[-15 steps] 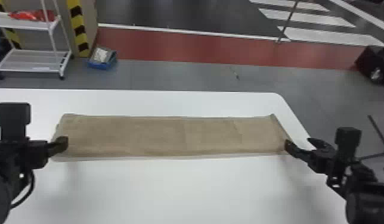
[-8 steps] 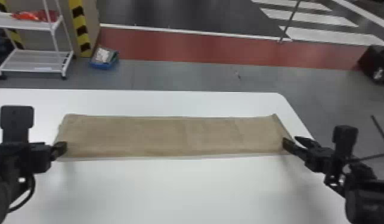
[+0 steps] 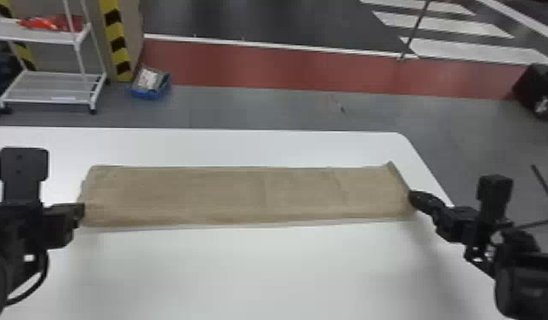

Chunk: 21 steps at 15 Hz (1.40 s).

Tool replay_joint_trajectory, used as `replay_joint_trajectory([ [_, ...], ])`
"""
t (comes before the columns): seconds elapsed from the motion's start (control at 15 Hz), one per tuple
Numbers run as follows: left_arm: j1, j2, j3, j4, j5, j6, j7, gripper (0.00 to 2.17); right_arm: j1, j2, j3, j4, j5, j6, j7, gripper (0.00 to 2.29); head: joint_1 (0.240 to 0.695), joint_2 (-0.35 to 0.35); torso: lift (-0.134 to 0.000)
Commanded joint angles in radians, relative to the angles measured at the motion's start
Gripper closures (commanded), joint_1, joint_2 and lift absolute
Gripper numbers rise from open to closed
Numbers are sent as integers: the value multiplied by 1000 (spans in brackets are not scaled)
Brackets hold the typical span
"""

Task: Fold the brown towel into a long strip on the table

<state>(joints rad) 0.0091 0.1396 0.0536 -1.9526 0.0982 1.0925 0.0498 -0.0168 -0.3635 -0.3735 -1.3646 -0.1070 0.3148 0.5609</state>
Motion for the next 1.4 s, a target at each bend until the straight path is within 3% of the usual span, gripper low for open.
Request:
replay_joint_trajectory([
  [0.0, 0, 0, 0, -8, -3, 5, 4, 1892, 0, 3, 2, -4, -3, -2, 5, 1679, 695, -187, -123],
  [0.4, 41, 0, 48, -121, -29, 140, 47, 1892, 20, 15, 31, -71, -31, 25, 14, 1679, 695, -159, -123],
  [0.53, 43, 0, 78, -124, -35, 152, 45, 1892, 31, 37, 45, -102, -31, 37, 16, 1679, 695, -131, -123],
  [0.73, 48, -2, 89, -123, -37, 146, 45, 1889, 41, 38, 48, -119, -33, 44, 19, 1679, 695, -78, -123],
  [0.8, 54, -3, 83, -123, -38, 125, 53, 1679, 46, 38, 48, -123, -34, 44, 19, 1676, 695, -72, -123],
  [0.87, 68, -2, 71, -124, -52, 45, 61, 1204, 51, 40, 47, -131, -40, 44, 17, 1588, 695, -68, -123],
  [0.93, 91, 0, 54, -124, -80, -99, 59, 265, 64, 44, 41, -154, -40, 40, 13, 1217, 695, -67, -123],
  [1.0, 104, 0, 42, -124, -97, -206, 62, -2, 77, 58, 28, -180, -40, 31, 10, 687, 695, -66, -123],
  [1.07, 106, 0, 32, -123, -92, -256, 68, -2, 93, 69, 19, -214, -40, 22, 7, 127, 695, -67, -123],
  [1.13, 106, 0, 22, -120, -91, -280, 82, 22, 116, 69, 19, -254, -40, -21, 7, -1, 695, -69, -123],
  [1.33, 115, 0, -26, -97, -80, -406, 102, 66, 136, 97, 24, -326, -40, -70, 8, 26, 695, -71, -123],
])
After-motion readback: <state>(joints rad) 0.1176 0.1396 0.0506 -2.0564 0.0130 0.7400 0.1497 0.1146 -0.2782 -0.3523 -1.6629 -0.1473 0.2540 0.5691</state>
